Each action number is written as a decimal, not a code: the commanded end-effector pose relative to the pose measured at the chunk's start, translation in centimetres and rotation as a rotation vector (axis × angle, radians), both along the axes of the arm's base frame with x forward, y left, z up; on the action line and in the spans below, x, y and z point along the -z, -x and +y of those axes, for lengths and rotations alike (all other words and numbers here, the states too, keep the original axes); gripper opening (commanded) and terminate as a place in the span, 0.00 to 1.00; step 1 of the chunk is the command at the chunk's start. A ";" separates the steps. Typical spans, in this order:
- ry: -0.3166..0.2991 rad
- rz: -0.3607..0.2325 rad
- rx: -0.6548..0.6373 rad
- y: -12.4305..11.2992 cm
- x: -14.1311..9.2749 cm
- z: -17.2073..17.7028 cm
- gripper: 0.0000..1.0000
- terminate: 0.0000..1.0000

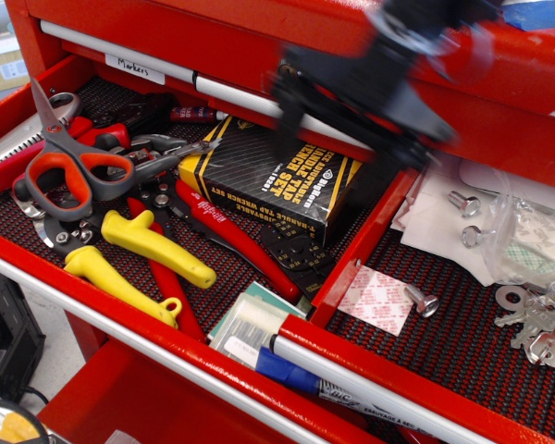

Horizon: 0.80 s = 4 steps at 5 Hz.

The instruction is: Pick up scissors and put into drawer

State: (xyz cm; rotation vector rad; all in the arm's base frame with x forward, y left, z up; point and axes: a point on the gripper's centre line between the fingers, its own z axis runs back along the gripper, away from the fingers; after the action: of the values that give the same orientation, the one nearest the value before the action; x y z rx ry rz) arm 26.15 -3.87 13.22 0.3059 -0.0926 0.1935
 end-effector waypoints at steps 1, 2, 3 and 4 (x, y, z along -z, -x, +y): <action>0.050 -0.150 -0.213 -0.2 -0.6 8.7 1.00 0.00; 0.111 -0.219 -0.305 -0.9 0.4 13.7 1.00 0.00; 0.109 -0.223 -0.275 -0.2 1.1 18.7 1.00 0.00; 0.126 -0.222 -0.252 -0.3 2.5 22.9 1.00 0.00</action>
State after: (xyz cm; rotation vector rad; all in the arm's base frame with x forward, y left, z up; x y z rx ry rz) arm 26.33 19.00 8.59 0.1371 -0.1978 0.5021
